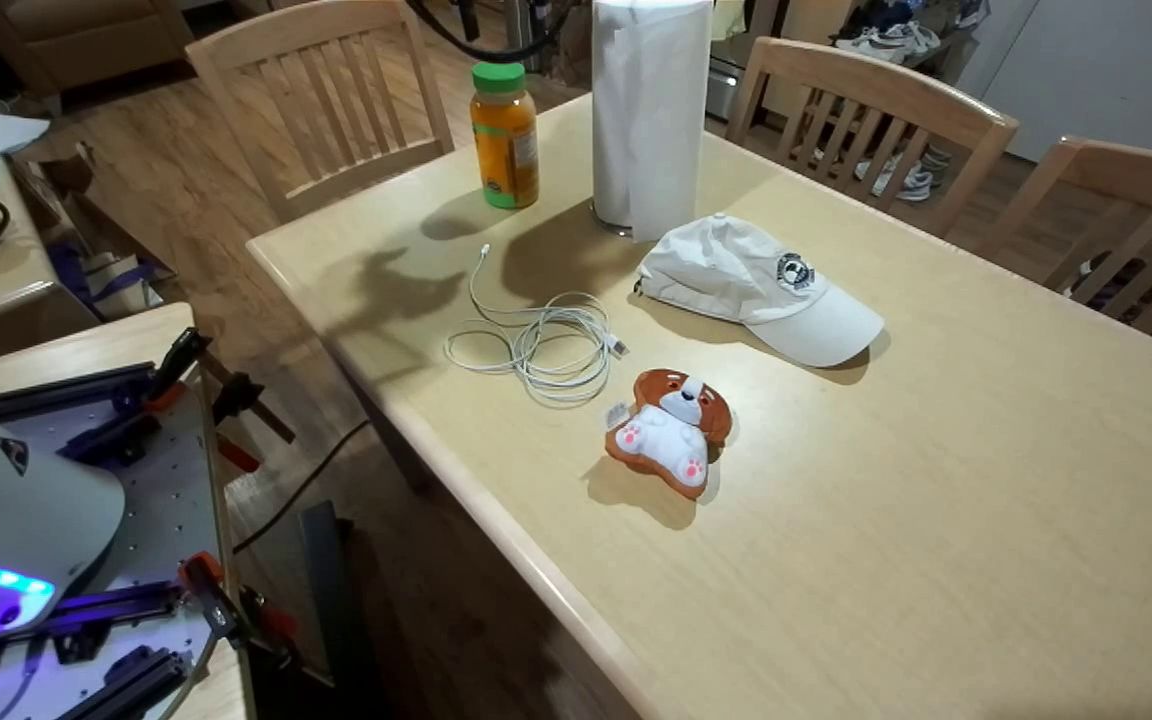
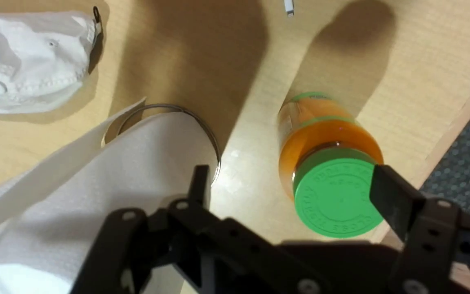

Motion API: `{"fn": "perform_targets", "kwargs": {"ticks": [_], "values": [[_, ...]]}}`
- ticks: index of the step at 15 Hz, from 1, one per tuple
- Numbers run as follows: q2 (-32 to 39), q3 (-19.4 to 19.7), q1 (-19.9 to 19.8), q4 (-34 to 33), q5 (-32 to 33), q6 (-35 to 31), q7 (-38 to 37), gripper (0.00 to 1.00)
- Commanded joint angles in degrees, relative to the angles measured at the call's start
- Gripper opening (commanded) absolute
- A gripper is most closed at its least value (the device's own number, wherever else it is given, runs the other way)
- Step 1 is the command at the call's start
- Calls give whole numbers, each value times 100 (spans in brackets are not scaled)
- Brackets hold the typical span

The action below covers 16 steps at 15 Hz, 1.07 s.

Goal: Take the lid off the bottle and put it on the table

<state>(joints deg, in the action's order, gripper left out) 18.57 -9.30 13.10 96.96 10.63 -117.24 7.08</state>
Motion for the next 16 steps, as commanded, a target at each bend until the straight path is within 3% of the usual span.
{"fn": "perform_targets", "kwargs": {"ticks": [1, 5, 9, 16], "values": [[162, 101, 129, -92, 96, -27, -983, 100], [421, 104, 206, -231, -58, 24, -1636, 100], [355, 80, 193, -84, -88, -95, -1441, 100], [783, -157, 178, -492, -685, 34, -983, 100]]}}
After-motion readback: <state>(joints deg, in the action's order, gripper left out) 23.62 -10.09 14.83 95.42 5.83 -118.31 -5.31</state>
